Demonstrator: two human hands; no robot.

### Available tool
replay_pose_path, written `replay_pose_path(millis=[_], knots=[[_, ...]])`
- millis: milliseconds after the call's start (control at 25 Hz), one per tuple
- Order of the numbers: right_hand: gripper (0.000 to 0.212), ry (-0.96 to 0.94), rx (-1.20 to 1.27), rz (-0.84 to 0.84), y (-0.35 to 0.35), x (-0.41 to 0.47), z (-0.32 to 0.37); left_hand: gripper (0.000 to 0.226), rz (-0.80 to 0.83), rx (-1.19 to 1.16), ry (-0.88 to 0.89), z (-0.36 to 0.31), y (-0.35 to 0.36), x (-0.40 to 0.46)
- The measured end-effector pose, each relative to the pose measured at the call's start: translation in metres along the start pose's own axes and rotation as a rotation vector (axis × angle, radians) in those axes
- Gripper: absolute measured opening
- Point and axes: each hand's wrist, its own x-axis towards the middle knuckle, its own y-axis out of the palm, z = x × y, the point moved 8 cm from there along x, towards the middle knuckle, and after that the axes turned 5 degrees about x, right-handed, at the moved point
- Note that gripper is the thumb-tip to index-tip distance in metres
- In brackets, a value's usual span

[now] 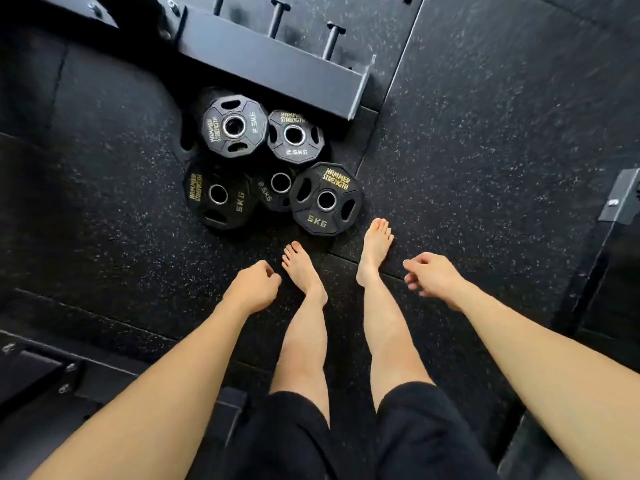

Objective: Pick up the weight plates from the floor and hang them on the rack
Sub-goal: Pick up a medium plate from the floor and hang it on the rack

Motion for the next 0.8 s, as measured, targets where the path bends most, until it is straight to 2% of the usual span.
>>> replay_pose_path(millis=[200,400,440,520,560,640,800], knots=[[0.025,-0.02,0.014,-0.032,0.05,0.159,0.028,0.027,-0.105,0.038,0.02,-0.025,0.004,0.164],[0.033,-0.057,0.018,-0.047,0.096,0.282,0.048,0.038,-0.232,0.052,0.076,-0.06,0.016,0.29],[0.04,-0.05,0.007,-0.049,0.104,0.303,0.048,0.039,-0.272,0.041,0.087,-0.065,0.018,0.31],[0.071,-0.034,-0.02,-0.062,0.116,0.358,0.038,0.043,-0.368,0.04,0.088,-0.074,0.019,0.338],[0.08,-0.022,-0.031,-0.082,0.121,0.389,0.029,0.047,-0.403,0.059,0.084,-0.078,0.02,0.348],[0.079,-0.005,-0.053,-0.107,0.133,0.41,0.03,0.056,-0.445,0.132,0.105,-0.09,0.021,0.368],[0.054,0.069,-0.146,-0.151,0.14,0.396,0.047,0.063,-0.543,0.315,0.153,-0.106,0.017,0.389]])
